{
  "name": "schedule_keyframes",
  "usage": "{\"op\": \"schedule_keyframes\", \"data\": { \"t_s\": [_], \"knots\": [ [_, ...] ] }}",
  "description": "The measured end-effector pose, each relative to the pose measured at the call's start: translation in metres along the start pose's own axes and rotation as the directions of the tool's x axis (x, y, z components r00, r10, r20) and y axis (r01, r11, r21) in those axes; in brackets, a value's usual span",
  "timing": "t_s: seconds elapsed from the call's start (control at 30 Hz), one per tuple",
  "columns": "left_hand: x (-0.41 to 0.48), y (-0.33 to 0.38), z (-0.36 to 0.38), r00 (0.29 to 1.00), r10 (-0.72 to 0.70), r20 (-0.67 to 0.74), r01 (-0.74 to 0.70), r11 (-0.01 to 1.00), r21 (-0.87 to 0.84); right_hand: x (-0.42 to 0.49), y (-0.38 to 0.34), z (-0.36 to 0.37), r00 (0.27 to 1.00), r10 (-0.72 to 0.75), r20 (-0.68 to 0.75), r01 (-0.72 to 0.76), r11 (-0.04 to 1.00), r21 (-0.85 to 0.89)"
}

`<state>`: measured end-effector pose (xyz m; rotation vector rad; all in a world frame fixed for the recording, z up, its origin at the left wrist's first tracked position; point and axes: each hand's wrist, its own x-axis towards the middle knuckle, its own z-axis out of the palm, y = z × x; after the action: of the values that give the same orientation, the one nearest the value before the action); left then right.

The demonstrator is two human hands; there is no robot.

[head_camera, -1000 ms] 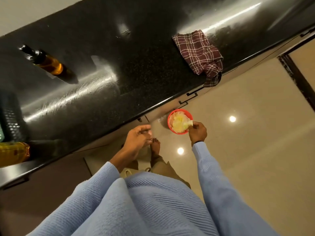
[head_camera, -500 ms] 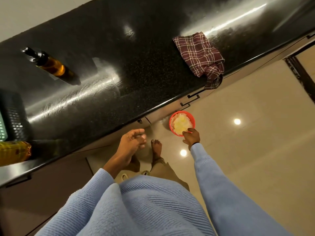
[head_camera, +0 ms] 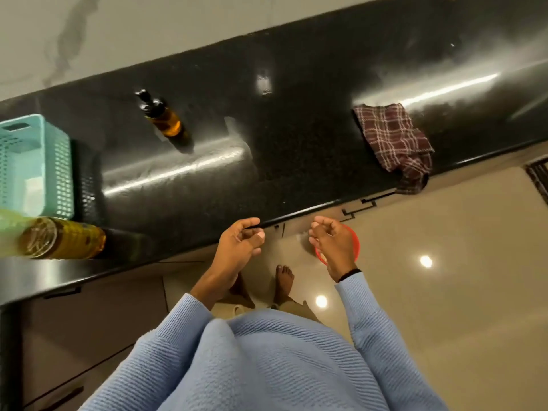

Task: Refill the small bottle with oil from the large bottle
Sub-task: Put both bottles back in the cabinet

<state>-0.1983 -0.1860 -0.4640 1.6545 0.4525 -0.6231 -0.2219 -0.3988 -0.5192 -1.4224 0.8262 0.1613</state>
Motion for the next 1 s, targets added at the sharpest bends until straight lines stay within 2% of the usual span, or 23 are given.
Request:
{"op": "schedule_keyframes", "data": {
  "t_s": [0.1, 0.2, 0.33, 0.47, 0.57, 0.7, 0.77, 0.8, 0.87, 0.93, 1.0],
  "knots": [
    [-0.010, 0.012, -0.026, 0.996, 0.052, -0.070, -0.055, 0.998, -0.044, -0.013, -0.030, 0.030, 0.988, -0.083, 0.129, 0.087, 0.996, -0.023],
    [-0.022, 0.024, -0.058, 0.974, 0.161, -0.162, -0.159, 0.987, 0.022, -0.026, -0.056, 0.068, 0.960, -0.151, 0.238, 0.160, 0.987, -0.018],
    [-0.045, 0.040, -0.109, 0.877, 0.350, -0.329, -0.321, 0.937, 0.141, -0.044, -0.084, 0.125, 0.891, -0.190, 0.411, 0.206, 0.978, 0.005],
    [-0.069, 0.045, -0.168, 0.735, 0.449, -0.509, -0.424, 0.889, 0.172, -0.059, -0.098, 0.188, 0.779, -0.215, 0.589, 0.285, 0.958, -0.027],
    [-0.087, 0.044, -0.206, 0.611, 0.472, -0.635, -0.463, 0.864, 0.197, -0.073, -0.104, 0.240, 0.709, -0.201, 0.676, 0.316, 0.947, -0.050],
    [-0.107, 0.040, -0.248, 0.335, 0.450, -0.828, -0.451, 0.848, 0.279, -0.097, -0.105, 0.307, 0.627, -0.217, 0.748, 0.439, 0.892, -0.109],
    [-0.108, 0.032, -0.268, 0.256, 0.402, -0.879, -0.439, 0.859, 0.264, -0.109, -0.101, 0.334, 0.587, -0.209, 0.782, 0.495, 0.857, -0.142],
    [-0.106, 0.027, -0.278, 0.253, 0.378, -0.891, -0.436, 0.866, 0.243, -0.113, -0.099, 0.346, 0.567, -0.192, 0.801, 0.516, 0.841, -0.163],
    [-0.099, 0.013, -0.298, 0.293, 0.345, -0.892, -0.406, 0.889, 0.211, -0.118, -0.092, 0.367, 0.535, -0.149, 0.832, 0.552, 0.807, -0.210],
    [-0.091, -0.001, -0.315, 0.370, 0.343, -0.863, -0.350, 0.912, 0.212, -0.120, -0.085, 0.383, 0.510, -0.113, 0.853, 0.583, 0.775, -0.245],
    [-0.081, -0.013, -0.330, 0.490, 0.342, -0.802, -0.301, 0.930, 0.213, -0.121, -0.080, 0.395, 0.483, -0.091, 0.871, 0.619, 0.739, -0.266]
  ]
}}
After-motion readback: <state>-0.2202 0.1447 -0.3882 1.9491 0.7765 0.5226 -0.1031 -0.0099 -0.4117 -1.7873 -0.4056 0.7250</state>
